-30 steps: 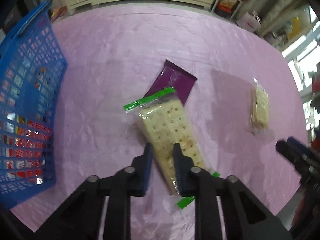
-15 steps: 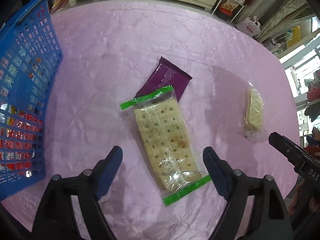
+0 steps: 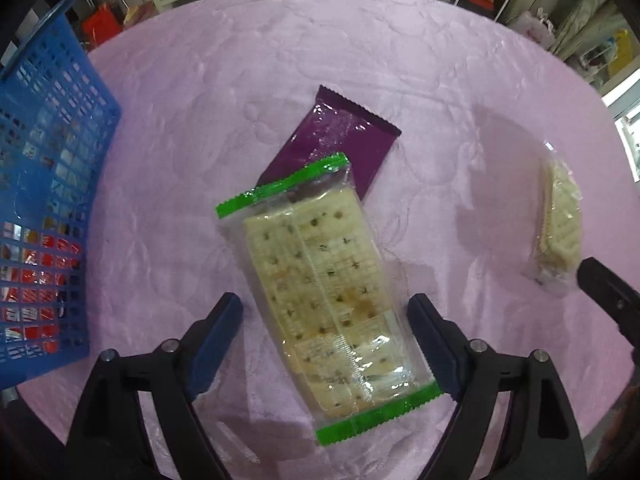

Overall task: Organize snacks
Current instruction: 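Grasp the green-ended cracker pack with the left tool, then grasp the loose cracker pack with the right tool while the left holds its pack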

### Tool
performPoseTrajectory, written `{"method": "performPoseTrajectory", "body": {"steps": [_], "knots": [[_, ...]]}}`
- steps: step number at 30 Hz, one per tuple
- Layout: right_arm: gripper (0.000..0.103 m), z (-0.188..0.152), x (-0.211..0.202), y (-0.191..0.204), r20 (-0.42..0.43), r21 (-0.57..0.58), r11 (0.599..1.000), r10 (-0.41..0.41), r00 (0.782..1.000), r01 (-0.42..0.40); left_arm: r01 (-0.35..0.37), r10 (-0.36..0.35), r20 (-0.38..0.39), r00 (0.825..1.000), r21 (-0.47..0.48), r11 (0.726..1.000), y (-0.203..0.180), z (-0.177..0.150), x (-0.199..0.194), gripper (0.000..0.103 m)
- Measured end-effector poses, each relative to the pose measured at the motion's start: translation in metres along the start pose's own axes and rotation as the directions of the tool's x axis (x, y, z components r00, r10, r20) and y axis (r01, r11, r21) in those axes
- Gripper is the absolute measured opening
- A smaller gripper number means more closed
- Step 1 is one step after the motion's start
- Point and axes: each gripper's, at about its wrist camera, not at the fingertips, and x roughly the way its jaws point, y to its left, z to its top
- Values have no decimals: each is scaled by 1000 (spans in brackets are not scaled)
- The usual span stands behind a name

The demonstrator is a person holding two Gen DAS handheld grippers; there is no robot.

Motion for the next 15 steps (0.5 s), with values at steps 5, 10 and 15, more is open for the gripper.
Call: {"method": "performPoseTrajectory", "body": {"steps": [5, 10, 15], "knots": [[85, -4, -2, -8, 1, 7, 1000, -14, 1000, 14, 8, -8, 3, 1000, 45, 999, -10, 3, 2, 83], [85, -3, -4, -15, -2, 34, 999, -34, 999, 34, 36, -36, -2, 999, 112, 993, -13, 8, -5, 59], [85, 5, 0, -6, -15, 56, 998, -38, 999, 39, 51, -53, 14, 998, 148, 988, -17, 1, -7, 58]]}}
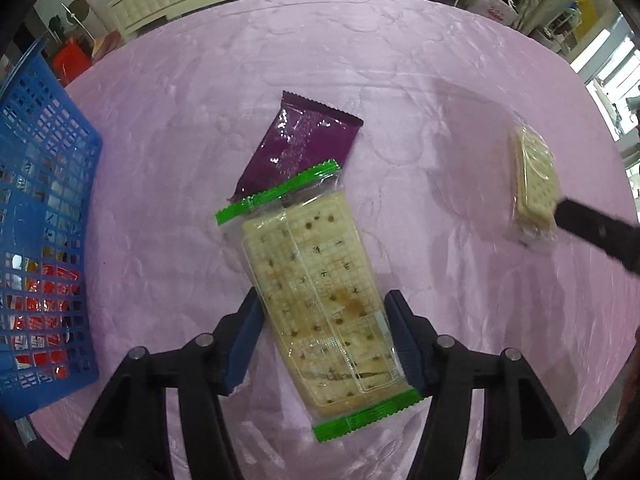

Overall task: Organize snacks
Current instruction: 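Grasp the loose cracker pack with the right tool while the left holds its pack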

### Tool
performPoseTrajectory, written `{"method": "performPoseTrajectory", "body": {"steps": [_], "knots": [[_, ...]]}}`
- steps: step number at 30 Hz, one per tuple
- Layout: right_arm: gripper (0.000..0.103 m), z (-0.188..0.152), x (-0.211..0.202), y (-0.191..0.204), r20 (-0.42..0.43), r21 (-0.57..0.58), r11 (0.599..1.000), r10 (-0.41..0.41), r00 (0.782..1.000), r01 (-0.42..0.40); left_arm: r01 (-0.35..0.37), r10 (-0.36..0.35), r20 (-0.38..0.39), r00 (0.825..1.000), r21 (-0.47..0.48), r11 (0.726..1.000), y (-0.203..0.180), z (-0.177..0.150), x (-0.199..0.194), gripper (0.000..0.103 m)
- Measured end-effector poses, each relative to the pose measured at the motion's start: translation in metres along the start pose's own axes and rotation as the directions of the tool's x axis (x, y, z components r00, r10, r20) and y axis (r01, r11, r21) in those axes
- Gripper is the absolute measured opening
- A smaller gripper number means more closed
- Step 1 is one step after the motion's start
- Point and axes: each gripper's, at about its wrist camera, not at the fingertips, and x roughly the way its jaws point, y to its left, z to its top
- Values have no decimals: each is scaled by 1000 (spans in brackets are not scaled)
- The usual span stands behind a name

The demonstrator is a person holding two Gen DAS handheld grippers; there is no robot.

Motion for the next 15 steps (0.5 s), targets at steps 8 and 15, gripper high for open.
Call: {"method": "performPoseTrajectory", "body": {"steps": [8, 15], "knots": [[85, 17, 15, 15, -9, 13, 999, -43, 999, 43, 27, -30, 82, 996, 36, 999, 0, -3, -17, 57], [85, 29, 32, 21, 8, 17, 996, -82, 997, 82, 19, -31, 164, 986, 79, 997, 2, 13, -29, 57]]}}
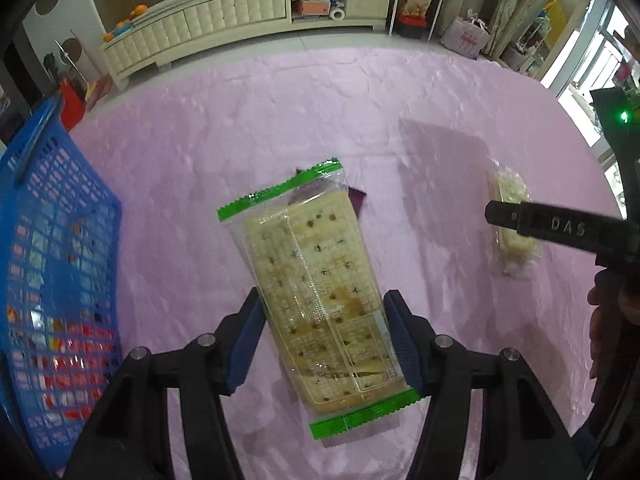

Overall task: Organize snacks
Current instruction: 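Grasp the loose cracker pack with the right tool while the left holds its pack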

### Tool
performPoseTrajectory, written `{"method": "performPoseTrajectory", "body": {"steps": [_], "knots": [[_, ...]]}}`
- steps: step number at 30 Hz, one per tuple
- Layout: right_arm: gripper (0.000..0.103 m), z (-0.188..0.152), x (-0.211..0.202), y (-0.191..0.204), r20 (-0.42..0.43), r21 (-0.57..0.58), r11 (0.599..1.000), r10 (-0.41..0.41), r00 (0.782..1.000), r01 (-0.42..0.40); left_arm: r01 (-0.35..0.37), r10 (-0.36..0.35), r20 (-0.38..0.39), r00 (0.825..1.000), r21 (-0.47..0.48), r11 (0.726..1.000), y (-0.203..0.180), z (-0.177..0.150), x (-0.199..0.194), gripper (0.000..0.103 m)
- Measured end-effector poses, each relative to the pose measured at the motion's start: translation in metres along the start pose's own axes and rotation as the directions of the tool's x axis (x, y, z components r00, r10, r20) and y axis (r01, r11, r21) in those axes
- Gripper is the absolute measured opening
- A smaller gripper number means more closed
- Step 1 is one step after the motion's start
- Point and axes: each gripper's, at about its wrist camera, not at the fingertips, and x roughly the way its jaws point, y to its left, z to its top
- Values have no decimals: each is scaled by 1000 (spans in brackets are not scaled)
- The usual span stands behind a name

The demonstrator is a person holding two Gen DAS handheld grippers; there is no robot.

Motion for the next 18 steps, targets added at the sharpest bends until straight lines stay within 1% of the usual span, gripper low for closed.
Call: {"method": "performPoseTrajectory", "body": {"steps": [2, 4, 7, 8, 9, 11, 14, 18], "knots": [[85, 4, 1, 3, 5, -10, 1000, -11, 1000, 11, -6, 6, 10, 1000, 3, 1000, 2, 0, 0, 57], [83, 6, 3, 5, 2, -23, 999, -28, 1000, 28, -4, 4, 5, 1000, -3, 1000, 5, 1, 5, 57], [69, 8, 5, 17, 4, -79, 991, -103, 995, 103, 15, -15, -11, 1000, 4, 1000, 6, -3, 0, 57], [54, 8, 6, 23, 10, -104, 987, -124, 992, 125, 18, -18, -9, 1000, 9, 1000, 13, -10, 0, 57], [52, 7, 6, 27, 15, -133, 983, -128, 992, 129, 24, -24, -6, 1000, 12, 1000, 13, -13, -2, 57], [51, 2, 5, 32, 4, -159, 982, -102, 995, 101, 32, -32, 0, 1000, 10, 999, 19, -20, -11, 57], [51, -12, 0, 36, -9, -166, 985, -44, 999, 42, 46, -46, 14, 999, 9, 999, 23, -29, -22, 57], [51, -37, -17, 48, 9, -205, 979, -6, 1000, 7, 56, -56, 37, 998, -11, 998, 31, -31, -39, 57]]}}
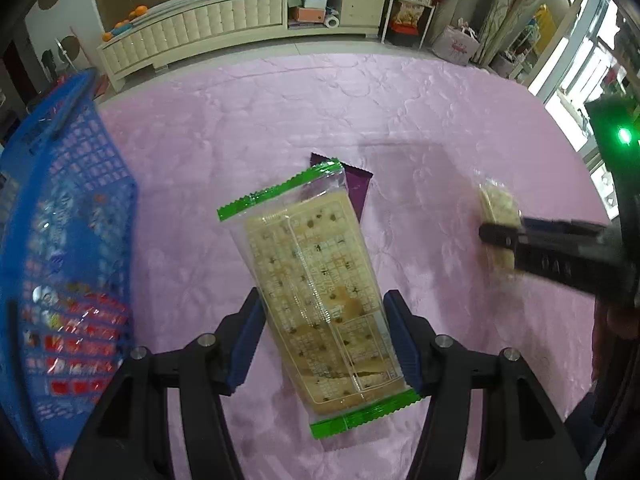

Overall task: Organize snacks
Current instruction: 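Grasp the loose cracker pack with the right tool while the left holds its pack, then carry both cracker packs over the blue basket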

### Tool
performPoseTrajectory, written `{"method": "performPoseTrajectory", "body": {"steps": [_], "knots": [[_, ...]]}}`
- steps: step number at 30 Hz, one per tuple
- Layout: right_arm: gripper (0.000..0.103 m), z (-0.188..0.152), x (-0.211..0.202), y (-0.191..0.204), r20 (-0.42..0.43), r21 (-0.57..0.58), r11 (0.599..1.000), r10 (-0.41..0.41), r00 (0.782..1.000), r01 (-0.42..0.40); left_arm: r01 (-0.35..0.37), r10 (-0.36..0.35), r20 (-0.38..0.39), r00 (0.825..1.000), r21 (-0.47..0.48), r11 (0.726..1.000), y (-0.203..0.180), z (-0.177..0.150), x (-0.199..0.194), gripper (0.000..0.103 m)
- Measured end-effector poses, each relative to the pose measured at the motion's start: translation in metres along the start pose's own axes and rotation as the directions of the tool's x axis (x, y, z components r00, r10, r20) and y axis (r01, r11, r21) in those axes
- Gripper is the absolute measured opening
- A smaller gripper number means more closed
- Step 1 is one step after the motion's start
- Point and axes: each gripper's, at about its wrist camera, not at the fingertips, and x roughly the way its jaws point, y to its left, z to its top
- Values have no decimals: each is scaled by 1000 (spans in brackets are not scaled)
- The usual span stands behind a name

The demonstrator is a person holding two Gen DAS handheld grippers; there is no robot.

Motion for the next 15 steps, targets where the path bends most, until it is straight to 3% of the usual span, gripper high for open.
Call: {"method": "performPoseTrajectory", "body": {"steps": [7, 15], "knots": [[51, -29, -57, 40, 81, -75, 995, 69, 994, -63, -9, 8, 87, 996, 10, 1000, 9, -11, -52, 57], [51, -39, -117, 89, 187, -140, 985, 127, 974, -102, -18, 15, 185, 983, 16, 1000, 18, -31, -111, 57]]}}
